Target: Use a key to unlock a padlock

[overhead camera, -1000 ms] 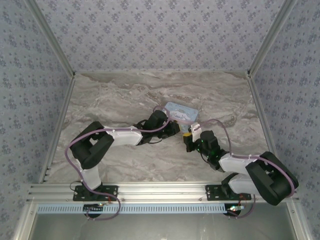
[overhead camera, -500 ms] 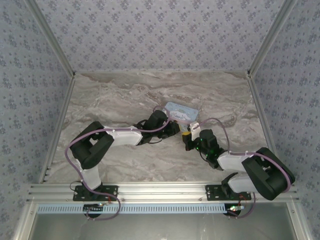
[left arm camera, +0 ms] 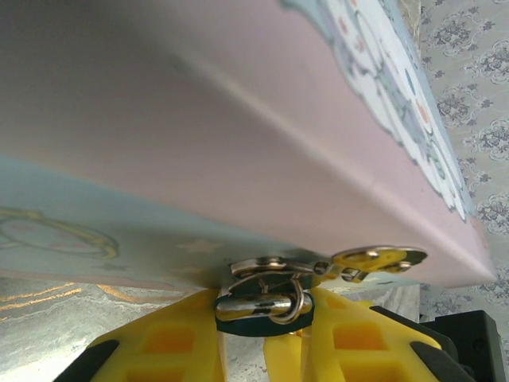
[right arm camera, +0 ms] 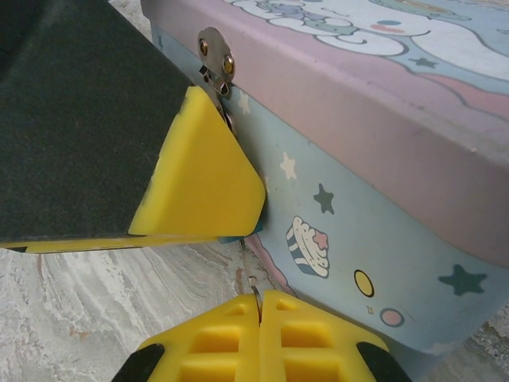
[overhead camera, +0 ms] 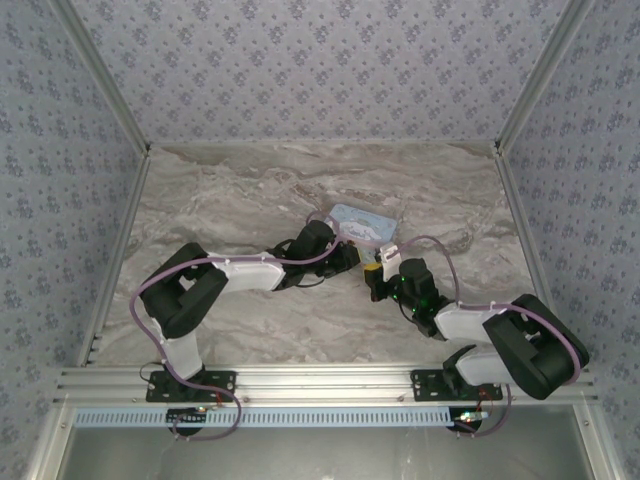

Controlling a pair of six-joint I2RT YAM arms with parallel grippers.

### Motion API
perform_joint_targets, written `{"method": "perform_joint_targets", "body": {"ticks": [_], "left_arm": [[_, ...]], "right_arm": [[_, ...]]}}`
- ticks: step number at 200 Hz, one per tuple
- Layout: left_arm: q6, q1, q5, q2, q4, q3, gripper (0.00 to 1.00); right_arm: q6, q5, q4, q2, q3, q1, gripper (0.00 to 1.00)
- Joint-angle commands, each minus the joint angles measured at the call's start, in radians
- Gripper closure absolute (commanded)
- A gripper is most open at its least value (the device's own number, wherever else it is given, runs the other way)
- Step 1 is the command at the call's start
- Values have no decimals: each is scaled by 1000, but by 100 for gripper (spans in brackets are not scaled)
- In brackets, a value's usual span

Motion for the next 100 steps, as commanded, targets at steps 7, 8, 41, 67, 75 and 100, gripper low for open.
{"method": "perform_joint_targets", "body": {"ticks": [7, 8, 41, 67, 75, 100], "left_arm": [[-4, -8, 17, -37, 29, 27, 78], [-4, -8, 17, -37, 30, 27, 78], [-2, -8, 17, -37, 27, 24, 78], [-4, -8, 17, -37, 30, 21, 78], [-4, -8, 16, -39, 31, 21, 78], [-5, -8, 19, -39, 32, 21, 78]], "right_arm": [[2, -11, 34, -20, 8, -8, 100], [3, -11, 34, -20, 9, -7, 100], [4, -18, 27, -36, 6, -11, 100], [8, -20, 27, -42, 3, -16, 100], [9, -22, 28, -42, 5, -19, 100], [9, -26, 29, -31, 12, -18, 100]]}}
